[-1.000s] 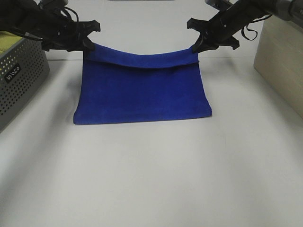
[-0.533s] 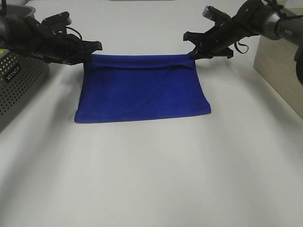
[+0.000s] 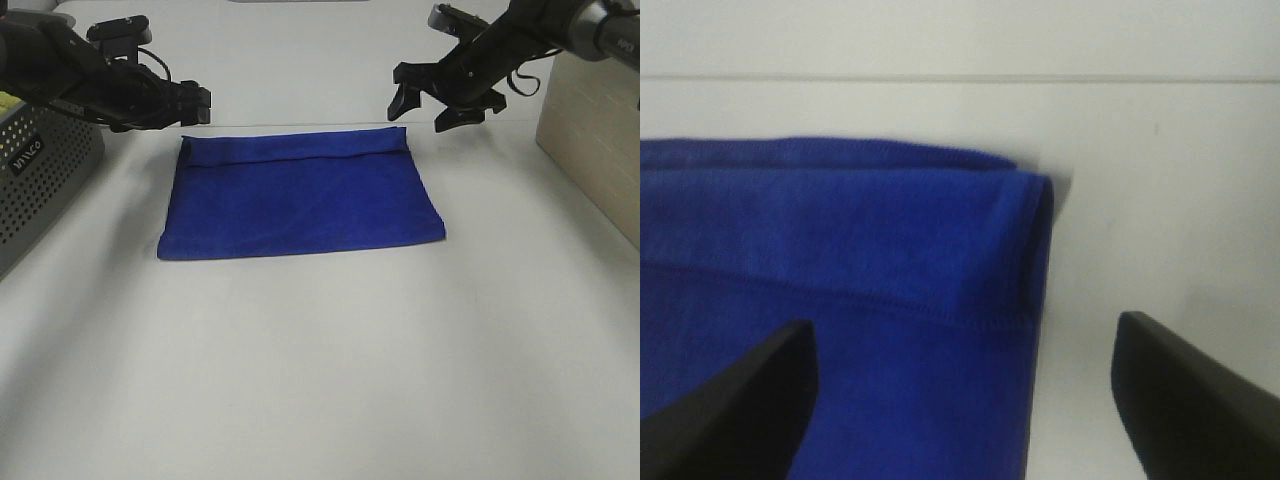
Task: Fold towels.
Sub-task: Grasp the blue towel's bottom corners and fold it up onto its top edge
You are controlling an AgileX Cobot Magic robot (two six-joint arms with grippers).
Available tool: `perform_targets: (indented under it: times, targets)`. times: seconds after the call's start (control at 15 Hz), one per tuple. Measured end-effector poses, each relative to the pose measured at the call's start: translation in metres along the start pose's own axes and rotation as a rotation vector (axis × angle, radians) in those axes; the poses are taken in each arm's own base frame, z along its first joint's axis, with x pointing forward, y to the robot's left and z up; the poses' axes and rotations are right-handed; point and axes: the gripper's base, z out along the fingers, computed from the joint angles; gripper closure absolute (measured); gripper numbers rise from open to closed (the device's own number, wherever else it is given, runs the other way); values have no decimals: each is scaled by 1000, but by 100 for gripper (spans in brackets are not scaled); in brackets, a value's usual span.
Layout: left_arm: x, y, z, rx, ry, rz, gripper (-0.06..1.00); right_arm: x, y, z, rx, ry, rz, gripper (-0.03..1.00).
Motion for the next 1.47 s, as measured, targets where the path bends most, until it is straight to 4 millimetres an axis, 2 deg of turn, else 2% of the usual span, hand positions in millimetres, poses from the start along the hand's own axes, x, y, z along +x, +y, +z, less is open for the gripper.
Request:
perform_targets:
  times: [0.13, 0.2, 0.53, 0.6, 0.73, 0.87, 1.07, 1.13, 1.33, 1.47]
  targets:
    - [12, 0, -6, 74, 176, -25, 19, 4, 8, -20, -10, 118, -26, 20]
    - [19, -1, -9, 103, 264, -66, 19, 7, 9, -22, -15, 157, -26, 20]
    - [39, -11, -20, 122, 525, -209, 19, 30, 5, -15, -9, 314, 78, 20]
    - [43, -13, -22, 111, 543, -209, 20, 43, 1, -13, -4, 370, 101, 20]
    - [60, -17, -32, 89, 571, -213, 20, 54, -3, -16, -3, 418, 112, 20]
    - [73, -15, -47, 54, 550, -226, 20, 65, -15, -25, 2, 460, 137, 20]
    - [89, -13, -49, 27, 543, -255, 20, 77, -20, -20, -11, 500, 153, 20]
    - [90, -19, -48, 32, 529, -256, 20, 84, -17, -15, -42, 516, 167, 20]
    - [92, -30, -45, 38, 501, -238, 20, 86, -3, -6, -70, 499, 132, 21]
    - [93, -34, -44, 43, 500, -239, 26, 90, 11, 3, -82, 499, 108, 27]
